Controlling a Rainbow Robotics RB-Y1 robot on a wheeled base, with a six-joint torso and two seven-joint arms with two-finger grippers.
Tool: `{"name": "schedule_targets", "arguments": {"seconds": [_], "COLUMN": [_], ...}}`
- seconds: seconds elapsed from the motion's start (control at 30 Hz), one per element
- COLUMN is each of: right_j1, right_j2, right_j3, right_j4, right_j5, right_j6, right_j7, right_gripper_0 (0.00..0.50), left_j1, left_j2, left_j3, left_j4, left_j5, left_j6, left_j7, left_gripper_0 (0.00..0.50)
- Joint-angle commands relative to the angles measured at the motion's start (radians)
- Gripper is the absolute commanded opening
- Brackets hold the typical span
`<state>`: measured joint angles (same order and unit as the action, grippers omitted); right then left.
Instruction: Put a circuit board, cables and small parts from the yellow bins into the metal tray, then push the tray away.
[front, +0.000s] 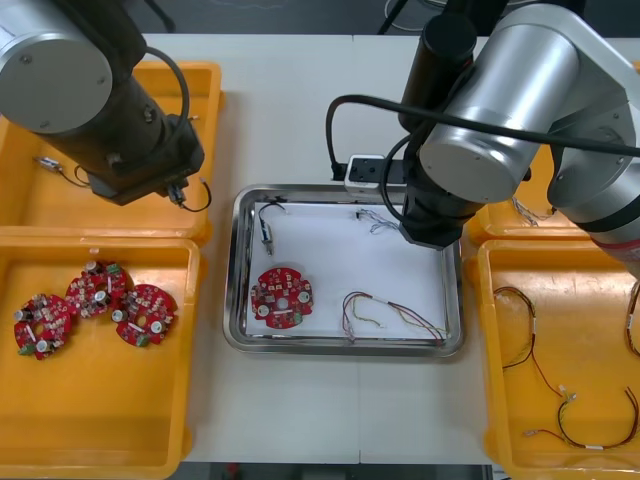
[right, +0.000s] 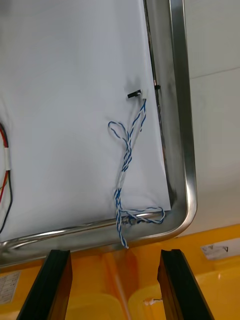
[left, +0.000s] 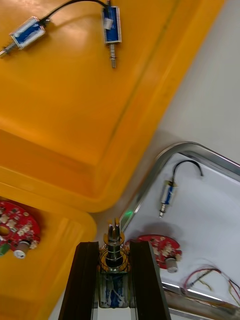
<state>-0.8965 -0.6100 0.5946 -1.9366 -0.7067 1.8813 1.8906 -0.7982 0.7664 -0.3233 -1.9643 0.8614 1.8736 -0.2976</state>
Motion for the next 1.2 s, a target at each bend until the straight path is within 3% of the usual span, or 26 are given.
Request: {"name": "schedule_targets", "arguments": {"seconds": [0.03, 0.33, 0.5, 0.77, 1.2], "right_j1": [-0.035, 0.051, 0.136, 0.278, 0.498], "right_j2": [0.01, 0.013, -0.019, -0.074, -0.123], "right_j3": [-0.124, -0.308, -0.407, -0.595, -0.849], "right_j4": [-0.032, -0.091, -0.157, -0.248, -0.3], "right_j5": [-0.048, -0.077, -0.086, -0.091, -0.117], "right_j6": [0.039, 0.039, 0.039, 0.039, 0.039], "right_j7": [-0.05, -0.074, -0.093, -0.131, -0.309], "right_gripper_0": [0.5, 0.5, 0.5, 0.5, 0.5], "left_j1": [0.074, 0.108, 0.082, 0.007, -0.079], "left_j2": [0.09, 0.056, 0.016, -0.065, -0.182], "left_j3": [0.033, 0.032, 0.012, -0.126, -0.319], "left_j4": [-0.038, -0.038, -0.05, -0.05, 0.008], "left_j5": [0.011, 0.022, -0.001, -0.12, -0.216], "left_j6": [-0.057, -0.235, -0.234, -0.232, -0.234], "left_j7": [-0.077, -0.054, -0.031, 0.094, 0.183], "left_gripper_0": [0.0, 0.0, 0.0, 0.0, 0.0]}}
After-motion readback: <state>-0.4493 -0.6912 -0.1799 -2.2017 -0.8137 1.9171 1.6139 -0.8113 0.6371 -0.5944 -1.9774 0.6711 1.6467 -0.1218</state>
